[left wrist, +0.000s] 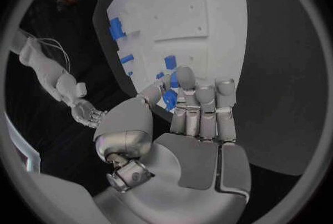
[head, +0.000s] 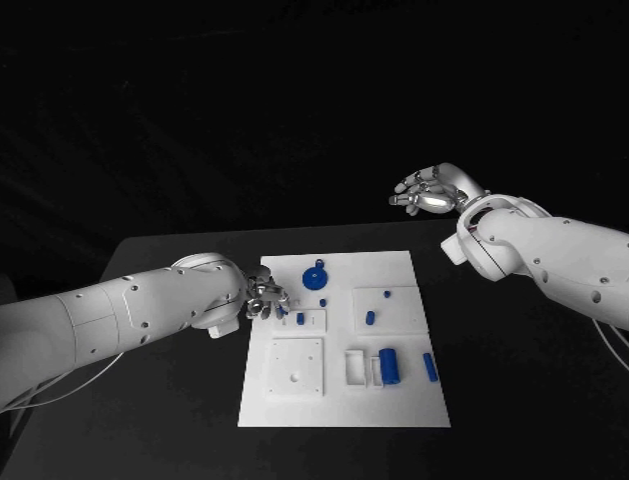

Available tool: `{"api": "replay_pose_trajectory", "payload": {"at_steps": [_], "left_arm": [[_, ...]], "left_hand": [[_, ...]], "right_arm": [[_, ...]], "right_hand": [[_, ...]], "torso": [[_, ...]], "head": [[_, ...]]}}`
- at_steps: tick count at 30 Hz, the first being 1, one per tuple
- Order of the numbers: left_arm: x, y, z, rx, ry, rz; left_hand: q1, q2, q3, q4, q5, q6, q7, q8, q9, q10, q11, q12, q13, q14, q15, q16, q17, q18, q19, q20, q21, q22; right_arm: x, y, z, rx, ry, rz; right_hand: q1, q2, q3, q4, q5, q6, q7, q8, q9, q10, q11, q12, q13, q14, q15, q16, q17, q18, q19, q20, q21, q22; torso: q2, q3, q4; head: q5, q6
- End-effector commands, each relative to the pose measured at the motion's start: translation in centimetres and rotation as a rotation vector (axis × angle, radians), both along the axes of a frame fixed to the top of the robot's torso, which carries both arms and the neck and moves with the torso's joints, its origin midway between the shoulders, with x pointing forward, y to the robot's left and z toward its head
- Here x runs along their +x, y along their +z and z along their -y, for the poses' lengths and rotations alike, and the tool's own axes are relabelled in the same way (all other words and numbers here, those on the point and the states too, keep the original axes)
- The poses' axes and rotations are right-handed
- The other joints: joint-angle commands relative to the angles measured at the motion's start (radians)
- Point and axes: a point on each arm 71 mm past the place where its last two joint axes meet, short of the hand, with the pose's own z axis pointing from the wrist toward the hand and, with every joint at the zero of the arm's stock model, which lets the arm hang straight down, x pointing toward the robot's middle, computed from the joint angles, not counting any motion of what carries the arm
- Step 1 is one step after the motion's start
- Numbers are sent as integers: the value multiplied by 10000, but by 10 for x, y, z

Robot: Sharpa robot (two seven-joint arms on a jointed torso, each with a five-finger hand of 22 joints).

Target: Assemble the parts on the task board

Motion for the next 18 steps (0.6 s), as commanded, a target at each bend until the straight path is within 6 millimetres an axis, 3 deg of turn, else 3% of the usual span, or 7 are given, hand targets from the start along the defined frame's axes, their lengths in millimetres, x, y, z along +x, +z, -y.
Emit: {"api": "replay_pose_trajectory", "payload": {"at_steps": [1, 7, 18], "left_arm": [[-1, 0, 1, 1197, -379, 501], [-4, -3, 3, 1499, -585, 453], [-5, -6, 11, 1593, -821, 572]], "left_hand": [[105, 19, 29, -42, 104, 463, -247, 73, 35, 504, -415, 59, 19, 465, -347, 65, 20, 78, 96, -1091, 90, 197], [58, 13, 42, -77, 316, 600, -317, 203, 123, 682, -485, 132, 63, 649, -407, 139, 66, 112, 240, -1129, 225, 198], [52, 12, 49, -84, 339, 606, -325, 217, 139, 697, -493, 139, 68, 667, -416, 141, 71, 118, 256, -1135, 245, 197]], "right_arm": [[0, -1, -2, -14, 162, -84], [-1, -1, -2, -15, 162, -90], [-1, -1, -3, -9, 194, -93]], "right_hand": [[71, 20, -33, 17, 67, -10, 48, 57, -10, 44, -6, -19, -16, 62, 22, -63, 15, 151, 0, 40, -36, 16], [77, 21, -35, 18, 111, -10, 48, 59, -15, 45, -7, -14, -29, 65, 22, -69, 20, 152, 2, 40, -42, 21], [79, 23, -38, 21, 161, -9, 48, 62, -21, 46, -6, -9, -46, 67, 23, -76, 26, 152, 4, 41, -48, 26]], "torso": [[3, 16, -3], [22, 11, -16], [27, 7, -11]], "head": [[31, -14], [48, -49], [47, -98]]}}
